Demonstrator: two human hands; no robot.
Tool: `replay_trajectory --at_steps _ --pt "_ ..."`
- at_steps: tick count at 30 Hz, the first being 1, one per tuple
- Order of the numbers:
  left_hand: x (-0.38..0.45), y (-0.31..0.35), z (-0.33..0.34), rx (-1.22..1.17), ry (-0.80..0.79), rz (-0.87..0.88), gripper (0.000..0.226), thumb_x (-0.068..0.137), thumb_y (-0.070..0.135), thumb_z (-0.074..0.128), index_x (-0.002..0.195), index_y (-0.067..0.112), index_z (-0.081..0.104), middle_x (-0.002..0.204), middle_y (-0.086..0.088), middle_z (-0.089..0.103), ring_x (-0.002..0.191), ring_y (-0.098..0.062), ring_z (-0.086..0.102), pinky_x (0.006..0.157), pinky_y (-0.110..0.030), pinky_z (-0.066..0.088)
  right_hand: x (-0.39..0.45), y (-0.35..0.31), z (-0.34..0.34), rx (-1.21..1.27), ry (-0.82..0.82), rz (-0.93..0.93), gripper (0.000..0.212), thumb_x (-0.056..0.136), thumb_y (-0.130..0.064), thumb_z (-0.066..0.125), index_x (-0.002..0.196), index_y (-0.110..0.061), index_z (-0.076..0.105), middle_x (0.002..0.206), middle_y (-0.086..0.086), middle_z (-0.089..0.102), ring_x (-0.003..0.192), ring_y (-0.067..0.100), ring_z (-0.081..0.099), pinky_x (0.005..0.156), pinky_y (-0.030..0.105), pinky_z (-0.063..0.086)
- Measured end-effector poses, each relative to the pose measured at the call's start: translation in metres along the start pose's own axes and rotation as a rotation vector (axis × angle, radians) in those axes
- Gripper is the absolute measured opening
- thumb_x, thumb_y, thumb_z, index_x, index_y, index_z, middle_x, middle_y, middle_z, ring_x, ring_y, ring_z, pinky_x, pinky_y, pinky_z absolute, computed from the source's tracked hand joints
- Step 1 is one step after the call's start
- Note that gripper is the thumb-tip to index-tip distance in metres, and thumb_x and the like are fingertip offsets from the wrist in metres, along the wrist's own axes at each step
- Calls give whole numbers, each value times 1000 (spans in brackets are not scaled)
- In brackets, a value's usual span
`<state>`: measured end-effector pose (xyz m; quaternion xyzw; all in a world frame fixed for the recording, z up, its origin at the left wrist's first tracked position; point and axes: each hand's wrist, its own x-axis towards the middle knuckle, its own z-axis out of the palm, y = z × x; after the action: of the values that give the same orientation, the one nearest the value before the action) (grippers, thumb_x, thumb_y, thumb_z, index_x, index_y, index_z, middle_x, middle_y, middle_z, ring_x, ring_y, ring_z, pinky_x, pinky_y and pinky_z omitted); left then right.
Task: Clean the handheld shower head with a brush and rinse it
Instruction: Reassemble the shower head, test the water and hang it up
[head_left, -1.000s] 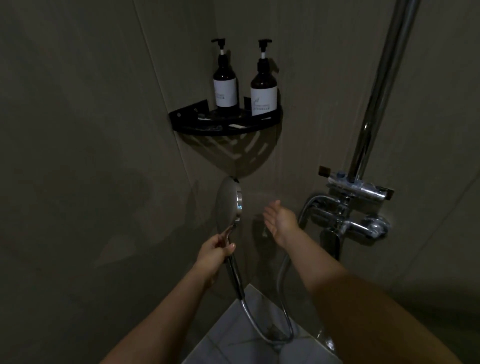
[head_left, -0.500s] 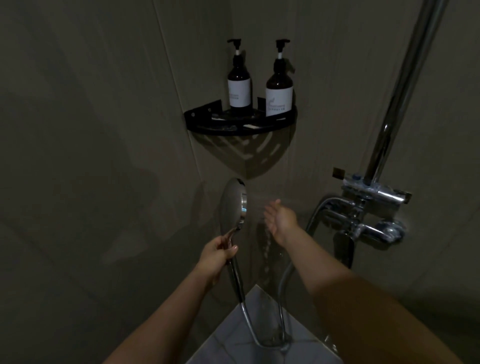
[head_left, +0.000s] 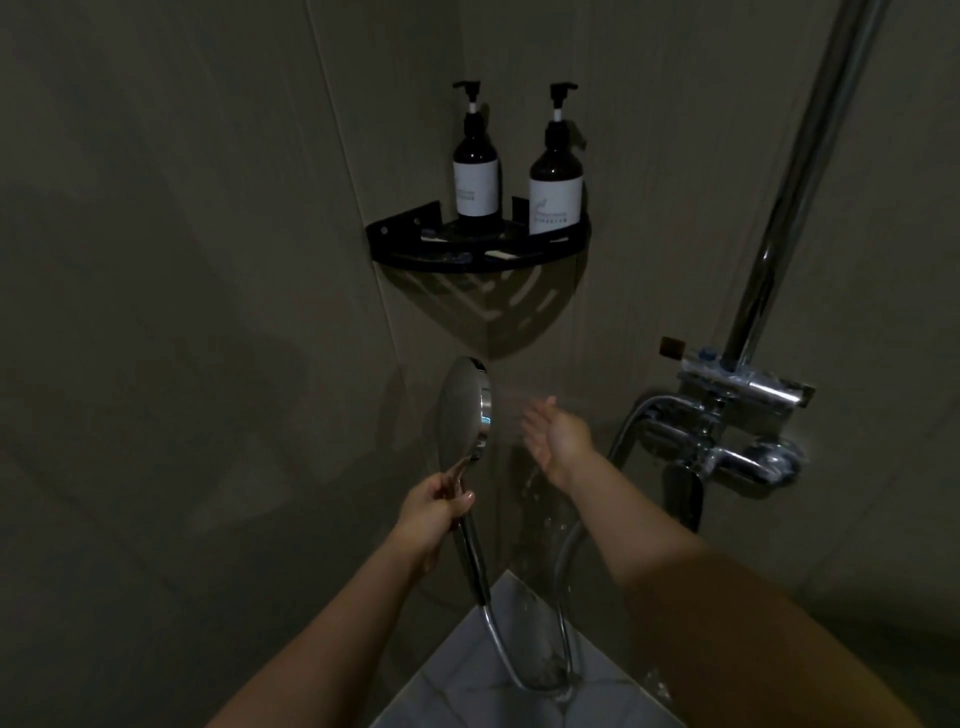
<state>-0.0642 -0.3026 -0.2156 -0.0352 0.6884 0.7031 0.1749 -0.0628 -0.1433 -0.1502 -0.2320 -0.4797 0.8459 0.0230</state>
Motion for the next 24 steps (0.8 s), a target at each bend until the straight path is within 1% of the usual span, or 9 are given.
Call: replay_trajectory --at_steps 5,9,11,12,14,15,18,21,24 --pt "1 -2 4 6 -1 -18 22 85 -10 55 80 11 57 75 -3 54 71 -13 49 68 -24 42 -1 2 -14 -50 -34 14 52 103 -33 23 144 -3 31 152 13 33 142 25 30 115 33 23" --pt "3 -1 10 23 1 -27 17 85 -6 58 83 11 60 84 -8 59 83 -21 54 84 -37 45 -8 8 -43 -236 149 55 44 102 -26 34 134 1 46 139 16 49 127 31 49 103 40 40" --pt "3 1 16 14 29 -20 20 85 -7 57 80 12 59 82 -6 57 83 -19 52 87 -36 42 -12 12 -63 -477 277 95 39 99 -23 41 124 5 54 130 21 57 111 34 58 89 42 51" --pt "3 1 18 7 39 -13 22 85 -7 57 79 13 58 81 -5 57 83 -18 51 88 -35 41 -15 12 -76 -649 309 112 39 97 -22 43 121 4 56 129 21 58 111 35 59 91 42 51" --pt "2 2 24 -2 40 -2 23 85 -8 57 79 14 58 80 -4 57 83 -18 51 87 -34 41 -20 10 -102 -1022 360 160 39 97 -21 42 125 3 54 138 17 51 123 33 52 103 33 43" --pt "2 2 26 -9 35 -4 22 85 -8 57 79 14 58 81 -4 57 83 -18 51 85 -32 42 -21 8 -114 -1144 384 160 40 97 -19 41 129 3 51 141 14 47 128 32 48 104 31 38" --pt "-2 3 34 -34 18 -6 23 86 -9 55 80 13 58 81 -5 56 80 -16 52 80 -28 44 -21 7 -134 -1255 366 146 41 96 -14 42 132 3 46 138 18 48 127 32 47 102 33 39" --pt "-4 6 38 -31 -4 -14 20 86 -8 56 84 11 60 85 -7 59 85 -19 55 88 -33 46 -22 12 -144 -1415 280 128 36 95 -11 43 127 5 51 132 19 53 122 31 51 98 32 42" --pt "-5 11 40 -8 -17 -4 18 87 -7 55 83 11 58 81 -4 57 79 -14 53 81 -27 45 -24 10 -145 -1440 204 176 36 97 -13 43 127 5 52 133 19 53 123 28 51 98 29 42"
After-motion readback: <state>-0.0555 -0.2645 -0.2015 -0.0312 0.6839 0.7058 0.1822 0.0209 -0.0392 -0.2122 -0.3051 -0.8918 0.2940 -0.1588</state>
